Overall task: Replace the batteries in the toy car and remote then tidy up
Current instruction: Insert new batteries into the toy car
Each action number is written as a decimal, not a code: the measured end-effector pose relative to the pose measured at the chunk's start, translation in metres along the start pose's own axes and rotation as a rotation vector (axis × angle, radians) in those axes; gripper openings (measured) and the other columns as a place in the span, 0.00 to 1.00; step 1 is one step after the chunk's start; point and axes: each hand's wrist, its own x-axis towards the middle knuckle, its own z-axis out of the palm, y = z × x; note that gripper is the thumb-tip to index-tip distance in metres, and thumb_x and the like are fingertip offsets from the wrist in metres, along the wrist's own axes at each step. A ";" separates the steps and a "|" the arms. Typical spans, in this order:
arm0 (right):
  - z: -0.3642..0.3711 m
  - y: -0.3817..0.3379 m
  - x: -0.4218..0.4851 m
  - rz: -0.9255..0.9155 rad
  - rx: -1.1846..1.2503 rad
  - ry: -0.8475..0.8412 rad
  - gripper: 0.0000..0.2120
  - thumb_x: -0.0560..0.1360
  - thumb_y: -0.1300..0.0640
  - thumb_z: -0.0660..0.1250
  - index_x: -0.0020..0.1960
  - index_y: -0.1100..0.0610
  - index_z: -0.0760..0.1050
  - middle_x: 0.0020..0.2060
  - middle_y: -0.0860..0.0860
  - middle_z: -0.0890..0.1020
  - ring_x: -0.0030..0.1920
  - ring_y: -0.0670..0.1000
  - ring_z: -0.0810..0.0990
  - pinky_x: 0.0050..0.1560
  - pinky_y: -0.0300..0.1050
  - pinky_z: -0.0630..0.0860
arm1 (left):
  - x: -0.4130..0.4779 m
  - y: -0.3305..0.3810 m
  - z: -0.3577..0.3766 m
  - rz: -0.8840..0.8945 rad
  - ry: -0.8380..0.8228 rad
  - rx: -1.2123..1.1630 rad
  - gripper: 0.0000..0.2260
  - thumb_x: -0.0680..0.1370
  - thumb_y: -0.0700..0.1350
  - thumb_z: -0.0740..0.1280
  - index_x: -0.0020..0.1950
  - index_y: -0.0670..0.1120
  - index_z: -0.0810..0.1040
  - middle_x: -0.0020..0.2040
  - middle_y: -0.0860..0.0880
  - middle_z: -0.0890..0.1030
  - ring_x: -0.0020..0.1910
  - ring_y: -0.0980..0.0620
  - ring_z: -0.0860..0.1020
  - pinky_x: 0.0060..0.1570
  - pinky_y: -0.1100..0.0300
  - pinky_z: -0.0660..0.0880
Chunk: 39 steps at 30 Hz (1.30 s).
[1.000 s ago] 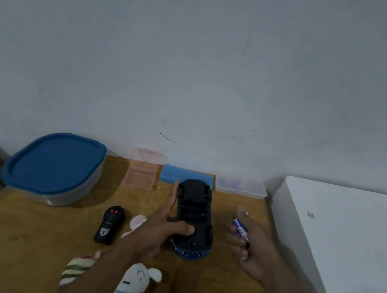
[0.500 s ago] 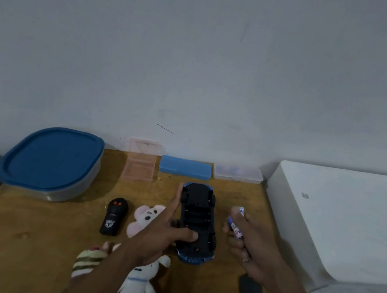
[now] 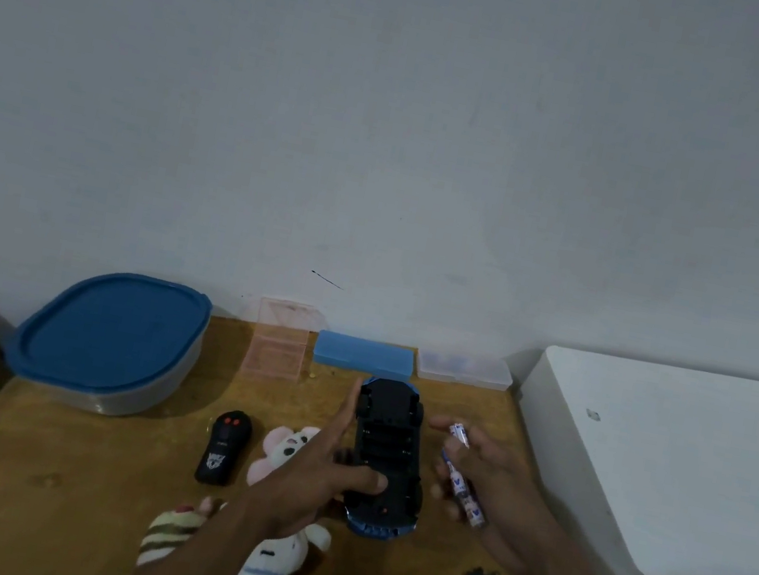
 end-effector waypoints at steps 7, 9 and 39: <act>-0.008 -0.001 0.000 0.084 0.089 -0.015 0.12 0.75 0.71 0.60 0.50 0.61 0.80 0.35 0.53 0.74 0.29 0.47 0.70 0.21 0.36 0.63 | -0.001 0.001 0.004 -0.001 0.003 0.005 0.47 0.74 0.30 0.68 0.74 0.70 0.48 0.59 0.47 0.82 0.58 0.44 0.80 0.60 0.46 0.76; -0.008 0.000 0.000 0.098 0.101 -0.013 0.11 0.73 0.70 0.59 0.45 0.60 0.79 0.35 0.53 0.73 0.27 0.46 0.68 0.19 0.35 0.59 | -0.001 -0.001 0.004 -0.007 -0.012 -0.015 0.47 0.73 0.31 0.69 0.73 0.71 0.48 0.60 0.47 0.82 0.59 0.43 0.80 0.63 0.42 0.73; 0.011 -0.002 -0.007 -0.101 -0.346 0.147 0.05 0.72 0.51 0.74 0.48 0.48 0.82 0.31 0.47 0.78 0.26 0.42 0.70 0.26 0.38 0.67 | -0.005 -0.014 0.000 -0.020 -0.043 -0.032 0.47 0.73 0.32 0.69 0.74 0.71 0.47 0.60 0.48 0.82 0.60 0.43 0.80 0.63 0.38 0.72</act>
